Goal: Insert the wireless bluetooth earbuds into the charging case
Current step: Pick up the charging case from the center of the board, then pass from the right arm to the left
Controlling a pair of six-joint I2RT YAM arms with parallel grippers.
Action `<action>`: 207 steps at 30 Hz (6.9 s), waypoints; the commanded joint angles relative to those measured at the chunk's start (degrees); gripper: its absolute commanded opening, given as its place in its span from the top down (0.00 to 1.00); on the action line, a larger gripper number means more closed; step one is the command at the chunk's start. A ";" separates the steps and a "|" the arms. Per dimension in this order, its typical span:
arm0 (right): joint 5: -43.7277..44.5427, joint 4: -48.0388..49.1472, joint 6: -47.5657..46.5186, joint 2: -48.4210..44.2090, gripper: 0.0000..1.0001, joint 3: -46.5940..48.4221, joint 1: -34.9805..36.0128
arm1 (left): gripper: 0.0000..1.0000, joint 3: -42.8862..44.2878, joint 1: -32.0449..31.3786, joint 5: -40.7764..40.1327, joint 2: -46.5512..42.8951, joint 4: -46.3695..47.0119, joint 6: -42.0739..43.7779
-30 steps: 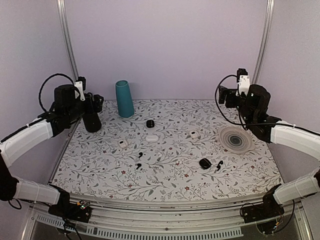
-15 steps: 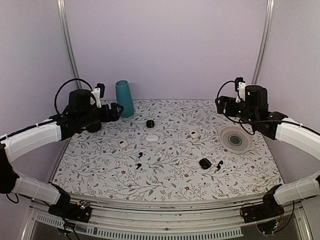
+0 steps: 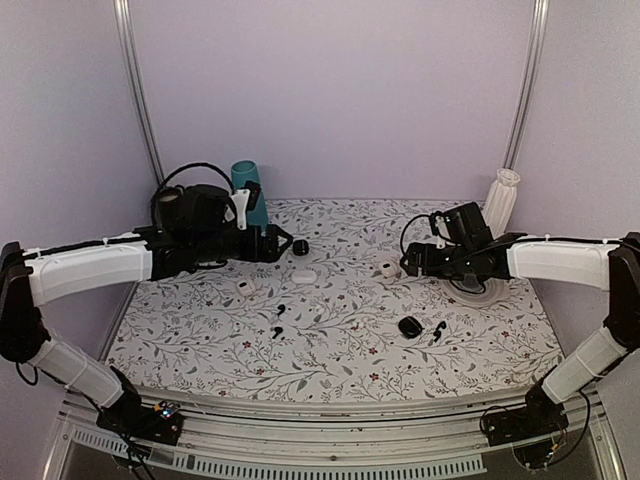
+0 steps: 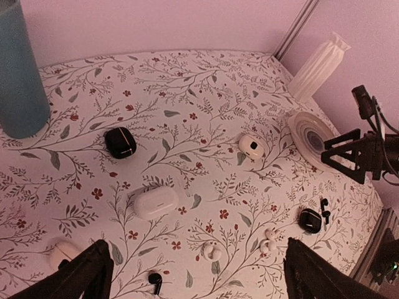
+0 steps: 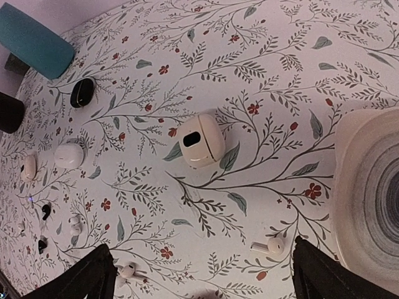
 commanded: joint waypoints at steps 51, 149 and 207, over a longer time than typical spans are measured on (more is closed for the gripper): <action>5.47 -8.90 -5.58 7.03 0.30 -3.75 15.14 | 0.04 8.66 0.24 2.61 7.43 7.74 3.76; 5.83 14.57 -29.04 3.21 0.69 9.28 22.42 | 0.34 12.47 3.04 44.28 23.24 12.43 -17.32; -11.07 20.80 -14.33 -2.36 0.07 5.58 17.42 | 1.00 14.03 1.86 45.58 20.66 17.24 -9.22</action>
